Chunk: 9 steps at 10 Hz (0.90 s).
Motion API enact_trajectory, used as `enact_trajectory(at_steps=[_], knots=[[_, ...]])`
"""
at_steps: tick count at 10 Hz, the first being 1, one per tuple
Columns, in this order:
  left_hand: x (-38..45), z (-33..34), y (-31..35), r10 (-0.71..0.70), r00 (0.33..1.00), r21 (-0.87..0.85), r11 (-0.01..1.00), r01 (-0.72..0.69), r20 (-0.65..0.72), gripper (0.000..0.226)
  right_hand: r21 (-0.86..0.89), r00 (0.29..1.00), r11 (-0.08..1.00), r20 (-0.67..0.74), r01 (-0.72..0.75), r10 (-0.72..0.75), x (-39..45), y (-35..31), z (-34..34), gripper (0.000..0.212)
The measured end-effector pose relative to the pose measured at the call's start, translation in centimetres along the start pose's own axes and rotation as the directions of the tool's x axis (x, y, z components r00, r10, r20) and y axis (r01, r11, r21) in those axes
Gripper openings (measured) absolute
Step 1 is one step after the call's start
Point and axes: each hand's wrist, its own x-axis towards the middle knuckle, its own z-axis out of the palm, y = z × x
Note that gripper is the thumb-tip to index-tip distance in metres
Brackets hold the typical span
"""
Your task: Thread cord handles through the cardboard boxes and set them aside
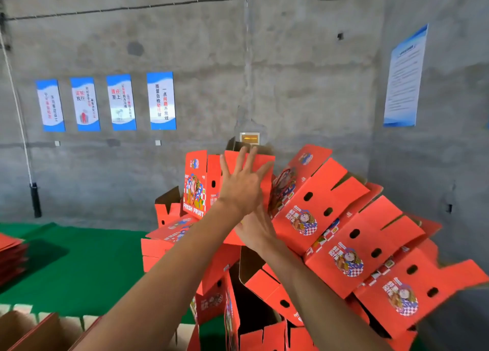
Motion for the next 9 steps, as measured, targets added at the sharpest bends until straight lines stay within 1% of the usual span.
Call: enact_trajectory(at_steps=[1,2,3,4,5,7,8,9], knots=[[-0.7,2.0,-0.9,-0.034,0.992,-0.067,0.997,0.042,0.124,0.071,-0.012,0.998,1.000,0.064,0.015,-0.014,-0.4,0.5,0.3,0.047],[-1.6,3.5,-1.6,-0.051,0.987,-0.131,0.989,0.072,0.155,0.069,-0.025,0.993,0.999,0.115,0.026,-0.023,-0.9,0.3,0.9,0.041],[-2.3,4.4,-2.6,-0.055,0.988,-0.251,0.964,0.091,0.147,0.065,0.025,0.996,1.000,0.084,0.012,-0.014,-1.4,0.2,1.1,0.048],[-3.0,5.0,-3.8,-0.031,0.991,-0.285,0.956,0.068,0.132,0.060,-0.041,0.990,0.998,0.134,0.043,-0.037,-1.8,0.4,1.4,0.051],[-4.0,5.4,-4.7,0.013,0.993,-0.325,0.945,0.026,0.116,0.056,-0.067,0.988,0.995,0.144,0.067,-0.057,-2.2,0.5,1.8,0.049],[-5.5,4.8,-5.7,0.028,0.995,-0.389,0.921,0.013,0.100,0.053,0.020,0.991,0.998,0.117,0.063,-0.065,-3.2,0.1,1.1,0.047],[-6.7,2.4,-5.8,-0.026,0.995,-0.409,0.910,0.063,0.096,0.051,0.123,0.998,0.991,0.042,0.050,-0.056,-4.1,-1.0,-1.6,0.051],[-11.5,1.1,-5.5,-0.082,0.996,-0.544,0.838,0.048,-0.039,0.046,0.269,0.988,0.962,-0.153,0.054,-0.013,-8.9,-0.8,-4.2,0.044]])
